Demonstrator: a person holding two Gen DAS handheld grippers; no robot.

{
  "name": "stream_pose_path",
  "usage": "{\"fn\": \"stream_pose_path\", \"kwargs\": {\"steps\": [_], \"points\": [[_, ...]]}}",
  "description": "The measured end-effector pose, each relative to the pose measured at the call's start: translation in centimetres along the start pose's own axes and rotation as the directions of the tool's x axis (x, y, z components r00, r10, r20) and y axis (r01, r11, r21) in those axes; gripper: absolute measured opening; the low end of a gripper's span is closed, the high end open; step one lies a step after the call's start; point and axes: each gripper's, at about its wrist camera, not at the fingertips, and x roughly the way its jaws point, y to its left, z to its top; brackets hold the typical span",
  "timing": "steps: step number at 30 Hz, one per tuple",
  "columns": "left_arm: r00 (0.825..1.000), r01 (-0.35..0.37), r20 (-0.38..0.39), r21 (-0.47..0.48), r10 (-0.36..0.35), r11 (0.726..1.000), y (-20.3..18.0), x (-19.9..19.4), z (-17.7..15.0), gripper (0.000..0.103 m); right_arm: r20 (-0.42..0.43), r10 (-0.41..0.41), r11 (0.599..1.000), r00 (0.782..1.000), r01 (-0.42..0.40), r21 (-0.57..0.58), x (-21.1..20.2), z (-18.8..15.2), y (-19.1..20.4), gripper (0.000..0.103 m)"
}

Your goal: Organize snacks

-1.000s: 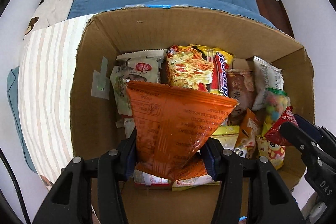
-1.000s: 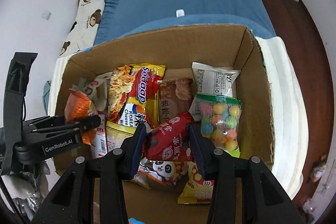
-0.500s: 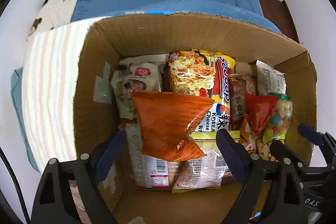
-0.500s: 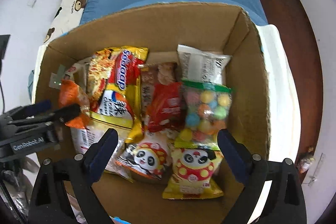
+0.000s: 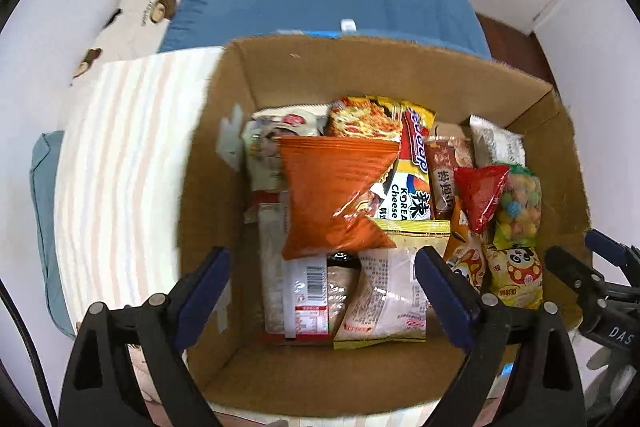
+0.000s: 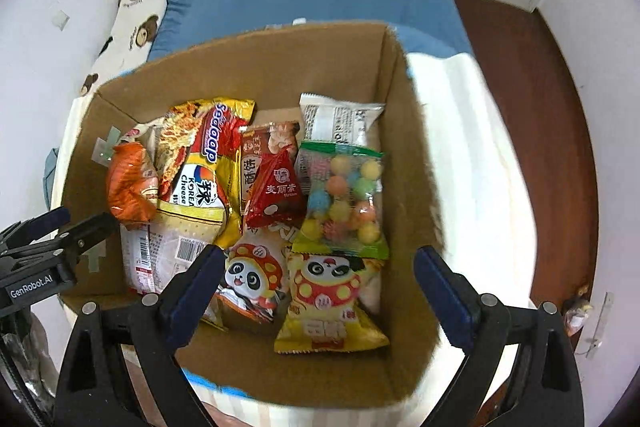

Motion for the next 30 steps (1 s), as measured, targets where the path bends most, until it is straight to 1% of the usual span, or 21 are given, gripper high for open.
{"fn": "stream_pose_path", "kwargs": {"steps": [2,6,10,13,16,19,20,22,23,26,28,30], "points": [[0.998,-0.007,0.055,-0.014,0.007,1.000,0.3,-1.4,-1.0,0.094,0.038,0.002,1.000,0.999,-0.002,0.001,-1.4,-0.8,0.0,0.097],[0.990,-0.007,0.137,-0.023,0.010,1.000,0.7,-4.2,-3.0,0.094,0.107,0.001,1.000,0.994,0.000,-0.015,-4.1,-2.8,0.4,0.097],[0.974,-0.037,0.224,0.004,0.035,0.999,0.2,-7.1,-5.4,0.094,0.177,0.008,1.000,0.984,-0.004,-0.024,-7.1,-5.1,0.8,0.097],[0.963,-0.024,0.267,0.015,0.019,1.000,0.2,-9.3,-7.4,0.094,0.234,0.011,1.000,0.972,-0.005,-0.025,-9.5,-6.8,1.1,0.097],[0.953,-0.001,0.304,0.020,-0.005,1.000,0.2,-11.7,-9.6,0.094,0.300,0.001,1.000,0.954,0.006,-0.022,-12.1,-9.0,1.3,0.097],[0.935,-0.002,0.355,0.034,-0.010,0.999,-0.1,-14.4,-11.7,0.094,0.352,-0.008,0.999,0.936,0.019,-0.026,-14.7,-11.3,1.5,0.097],[0.926,-0.003,0.377,0.039,-0.012,0.999,-0.3,-15.5,-12.6,0.094,0.368,-0.013,0.999,0.930,0.025,-0.028,-15.5,-12.1,1.7,0.097],[0.915,0.002,0.403,0.044,-0.020,0.999,-0.5,-17.0,-13.7,0.094,0.400,-0.014,0.999,0.916,0.030,-0.032,-17.2,-13.8,2.0,0.100],[0.906,0.010,0.421,0.051,-0.031,0.999,-0.7,-17.9,-14.4,0.094,0.418,-0.017,0.999,0.908,0.033,-0.031,-18.0,-14.6,2.2,0.100],[0.883,0.003,0.468,0.062,-0.031,0.998,-1.1,-20.3,-16.1,0.094,0.461,-0.010,0.999,0.887,0.026,-0.030,-20.4,-16.9,2.7,0.100],[0.867,-0.001,0.497,0.068,-0.033,0.998,-1.2,-21.8,-17.4,0.094,0.499,-0.014,0.999,0.866,0.036,-0.033,-22.4,-18.6,3.2,0.100],[0.857,-0.005,0.515,0.071,-0.032,0.997,-1.3,-22.8,-18.6,0.094,0.529,-0.018,0.998,0.848,0.046,-0.041,-24.0,-20.0,3.7,0.100]]}}
